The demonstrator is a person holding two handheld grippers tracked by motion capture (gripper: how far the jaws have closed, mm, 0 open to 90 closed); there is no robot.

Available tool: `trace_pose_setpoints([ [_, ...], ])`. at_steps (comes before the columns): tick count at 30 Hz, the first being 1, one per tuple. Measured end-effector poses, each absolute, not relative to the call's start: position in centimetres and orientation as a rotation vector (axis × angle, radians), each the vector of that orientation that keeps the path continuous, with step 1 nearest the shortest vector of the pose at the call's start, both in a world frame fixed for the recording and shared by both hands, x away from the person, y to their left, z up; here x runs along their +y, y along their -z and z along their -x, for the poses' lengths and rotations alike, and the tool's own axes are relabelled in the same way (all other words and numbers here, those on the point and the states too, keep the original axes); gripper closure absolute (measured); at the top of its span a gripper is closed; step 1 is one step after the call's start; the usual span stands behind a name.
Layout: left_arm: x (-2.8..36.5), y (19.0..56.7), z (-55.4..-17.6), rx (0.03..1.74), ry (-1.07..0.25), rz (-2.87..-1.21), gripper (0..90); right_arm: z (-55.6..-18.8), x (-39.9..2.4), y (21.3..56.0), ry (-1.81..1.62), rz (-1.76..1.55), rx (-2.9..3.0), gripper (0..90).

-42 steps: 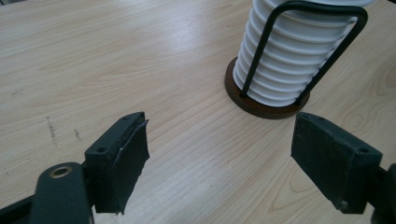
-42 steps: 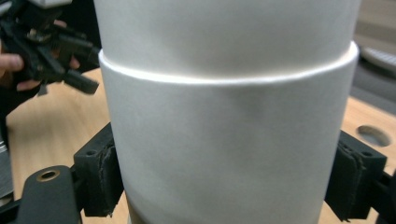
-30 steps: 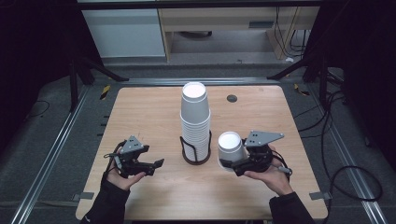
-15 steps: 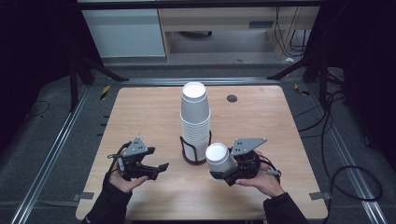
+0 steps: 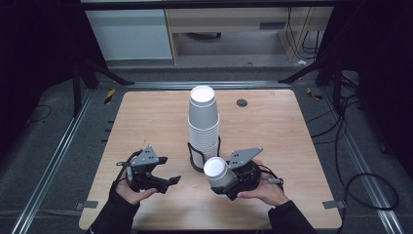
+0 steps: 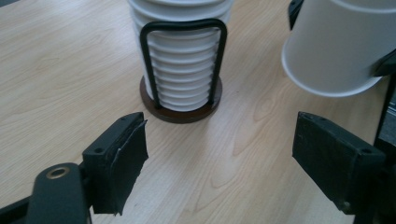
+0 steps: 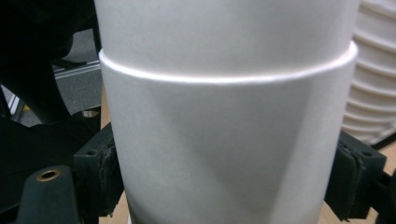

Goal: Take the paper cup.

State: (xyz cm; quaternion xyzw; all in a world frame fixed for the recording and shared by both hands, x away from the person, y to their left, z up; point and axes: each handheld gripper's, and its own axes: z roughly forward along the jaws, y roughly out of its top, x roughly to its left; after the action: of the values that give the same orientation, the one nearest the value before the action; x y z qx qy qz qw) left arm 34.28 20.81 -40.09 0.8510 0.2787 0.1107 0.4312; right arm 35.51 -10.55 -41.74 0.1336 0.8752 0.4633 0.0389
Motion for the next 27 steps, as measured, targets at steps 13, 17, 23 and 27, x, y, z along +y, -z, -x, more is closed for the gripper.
trace_pose_setpoints([
  [13,19.6,39.4,-33.4,0.628,-0.218,-2.123,14.0,-35.9,-7.9,42.1,-1.371,-0.318,2.739,16.2],
  [17,19.2,39.3,-33.3,0.608,-0.197,-2.131,13.4,-36.1,-7.2,42.3,-1.362,-0.301,2.753,16.3],
  [23,18.7,39.3,-33.2,0.59,-0.153,-2.127,12.7,-36.2,-6.3,42.8,-1.326,-0.266,2.777,16.3],
  [27,18.3,39.3,-33.1,0.58,-0.129,-2.128,12.2,-36.2,-5.7,43.0,-1.324,-0.248,2.788,16.3],
])
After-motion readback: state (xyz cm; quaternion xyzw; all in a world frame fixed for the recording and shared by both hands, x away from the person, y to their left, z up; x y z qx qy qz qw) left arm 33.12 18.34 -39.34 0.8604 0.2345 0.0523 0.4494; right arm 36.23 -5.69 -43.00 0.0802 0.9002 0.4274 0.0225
